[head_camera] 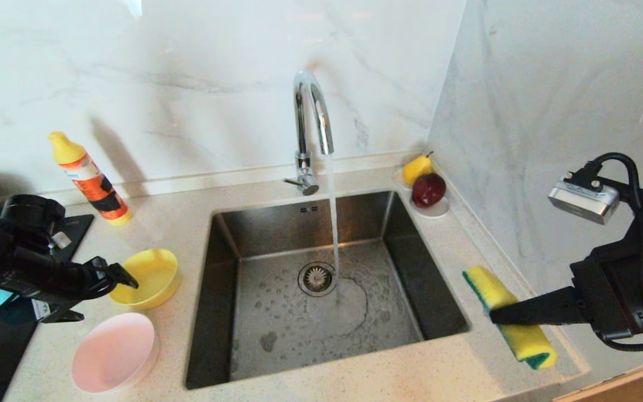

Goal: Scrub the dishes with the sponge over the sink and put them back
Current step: Wash the bowl

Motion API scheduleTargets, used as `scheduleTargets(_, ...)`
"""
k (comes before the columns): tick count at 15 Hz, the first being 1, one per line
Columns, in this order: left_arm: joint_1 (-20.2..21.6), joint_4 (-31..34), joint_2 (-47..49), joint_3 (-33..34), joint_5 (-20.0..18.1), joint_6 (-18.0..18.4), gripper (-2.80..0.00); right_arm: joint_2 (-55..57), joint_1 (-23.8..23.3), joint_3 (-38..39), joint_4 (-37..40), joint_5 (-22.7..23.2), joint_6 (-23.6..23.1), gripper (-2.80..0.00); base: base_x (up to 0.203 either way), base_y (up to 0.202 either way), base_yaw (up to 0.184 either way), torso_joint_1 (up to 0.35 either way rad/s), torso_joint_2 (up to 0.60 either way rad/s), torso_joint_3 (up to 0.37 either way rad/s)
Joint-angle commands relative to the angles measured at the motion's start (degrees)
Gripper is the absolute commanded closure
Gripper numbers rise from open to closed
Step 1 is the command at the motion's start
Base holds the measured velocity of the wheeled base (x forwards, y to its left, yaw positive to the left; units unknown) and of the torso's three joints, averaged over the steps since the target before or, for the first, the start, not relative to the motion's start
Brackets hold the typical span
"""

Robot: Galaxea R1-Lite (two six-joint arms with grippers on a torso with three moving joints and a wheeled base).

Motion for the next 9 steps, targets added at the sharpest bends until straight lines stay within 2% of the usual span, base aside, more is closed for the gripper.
scheduleTargets(1, 0.01, -0.63, 2.04, 0.22, -0.04, -0.32, -2.8, 0.28, 0.01, -0.29, 0.13, 0.13, 0.12, 0.0, 0.0, 0.0, 0.0, 0.0, 0.0, 0.0)
scheduleTargets(7, 0.01, -0.46, 1.6, -0.12, 0.12, -0.32, -2.8, -0.26, 0.01, -0.1, 0.21, 0.18, 0.2, 0.0, 0.0, 0.0, 0.0, 0.0, 0.0, 0.0)
scheduleTargets(8, 0.01, -0.54, 1.71, 0.0, 0.08, -0.32, 0.0, -0.34, 0.01, -0.03, 0.21, 0.22, 0.2, 0.0, 0.0, 0.0, 0.0, 0.0, 0.0, 0.0)
scheduleTargets(9, 0.01, -0.55, 1.9, -0.04, 0.05, -0.4, 0.0, -0.34, 0.02, -0.03, 0.29, 0.21, 0.2, 0.0, 0.0, 0.0, 0.0, 0.0, 0.0, 0.0)
